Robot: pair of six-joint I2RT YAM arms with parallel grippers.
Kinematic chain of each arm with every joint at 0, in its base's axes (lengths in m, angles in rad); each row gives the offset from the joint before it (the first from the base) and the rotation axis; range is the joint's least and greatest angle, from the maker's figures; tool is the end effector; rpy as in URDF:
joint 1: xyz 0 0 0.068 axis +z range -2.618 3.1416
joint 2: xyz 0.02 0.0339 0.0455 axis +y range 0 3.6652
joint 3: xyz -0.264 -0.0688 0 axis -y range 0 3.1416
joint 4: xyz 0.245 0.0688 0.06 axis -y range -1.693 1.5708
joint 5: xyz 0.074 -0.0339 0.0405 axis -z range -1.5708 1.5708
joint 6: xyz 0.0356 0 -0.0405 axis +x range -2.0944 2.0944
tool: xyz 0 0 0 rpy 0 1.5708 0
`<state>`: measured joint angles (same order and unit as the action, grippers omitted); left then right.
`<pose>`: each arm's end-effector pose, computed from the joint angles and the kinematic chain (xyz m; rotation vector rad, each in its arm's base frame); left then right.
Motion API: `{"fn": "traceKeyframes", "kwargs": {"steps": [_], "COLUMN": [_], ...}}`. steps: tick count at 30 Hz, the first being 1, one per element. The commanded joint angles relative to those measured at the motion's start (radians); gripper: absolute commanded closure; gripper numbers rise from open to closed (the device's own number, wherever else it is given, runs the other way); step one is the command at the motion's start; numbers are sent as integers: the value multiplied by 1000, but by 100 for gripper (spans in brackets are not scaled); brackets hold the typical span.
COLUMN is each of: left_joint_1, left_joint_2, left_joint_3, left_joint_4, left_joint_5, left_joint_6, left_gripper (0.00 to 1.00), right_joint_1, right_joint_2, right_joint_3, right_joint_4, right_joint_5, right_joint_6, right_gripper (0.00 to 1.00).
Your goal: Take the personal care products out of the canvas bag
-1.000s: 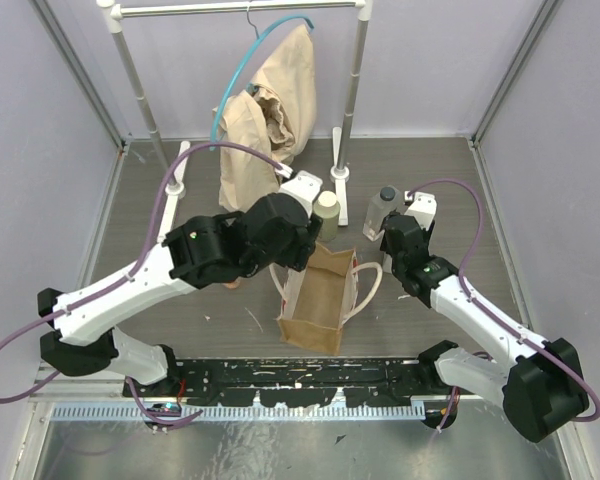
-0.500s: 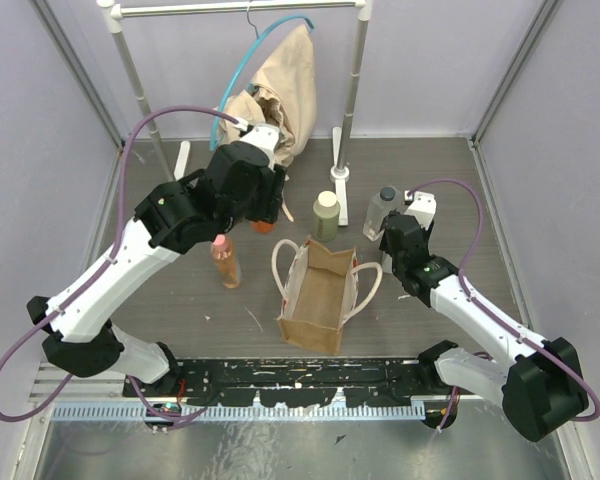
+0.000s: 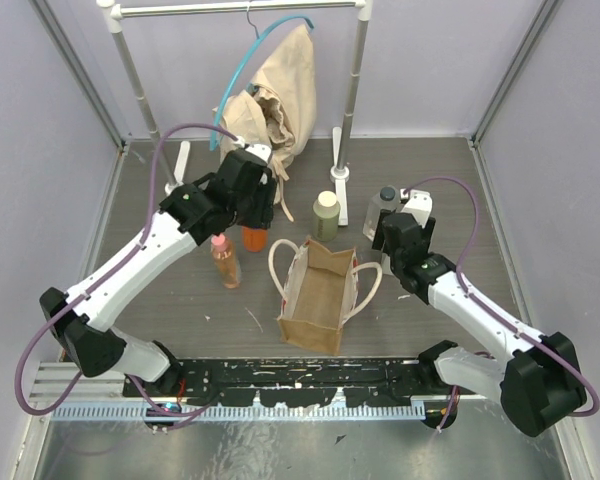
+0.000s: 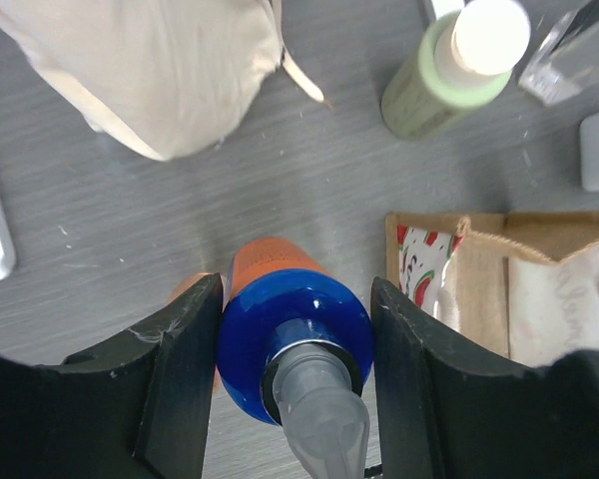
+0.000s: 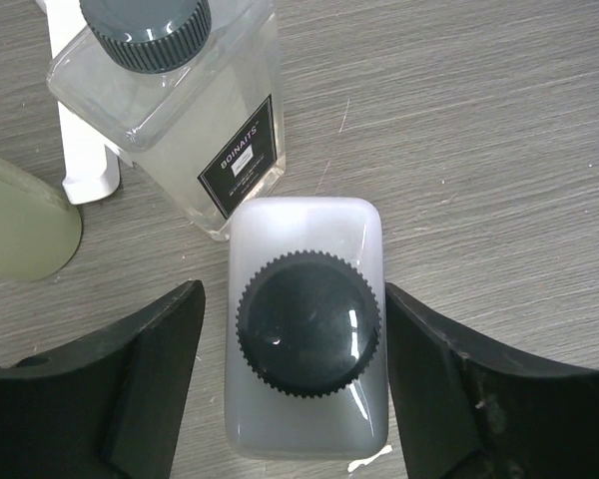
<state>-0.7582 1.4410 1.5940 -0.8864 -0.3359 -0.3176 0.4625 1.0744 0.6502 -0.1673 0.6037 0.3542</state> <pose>0.2250 -0.1969 0.3999 0.3268 2.2379 -0.1858 0.2131 0.0836 0.2419 0.2257 2.0386 -0.1500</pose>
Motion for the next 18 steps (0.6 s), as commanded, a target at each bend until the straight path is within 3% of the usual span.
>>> {"fn": "traceKeyframes", "kwargs": {"steps": [1,10,18], "left_joint_1": [24,28,31], "left_joint_2": [-22,-7,17], "left_joint_3": [-84,-248,-344], "left_joint_4": [179,312,384], "left_joint_5": [77,127,164], "left_joint_6": [-21,-24,-39], "left_gripper": [83,84,84], "right_joint_1": [-2,-1,0], "right_joint_2": [-4,-124,-234], "right_joint_3": [100,191,269], "right_joint_4": [-39,-174,-228], "right_joint_5": [-29,-54,-70], "right_joint_6": [2,-15,-72], "right_gripper": [23,5,4]}}
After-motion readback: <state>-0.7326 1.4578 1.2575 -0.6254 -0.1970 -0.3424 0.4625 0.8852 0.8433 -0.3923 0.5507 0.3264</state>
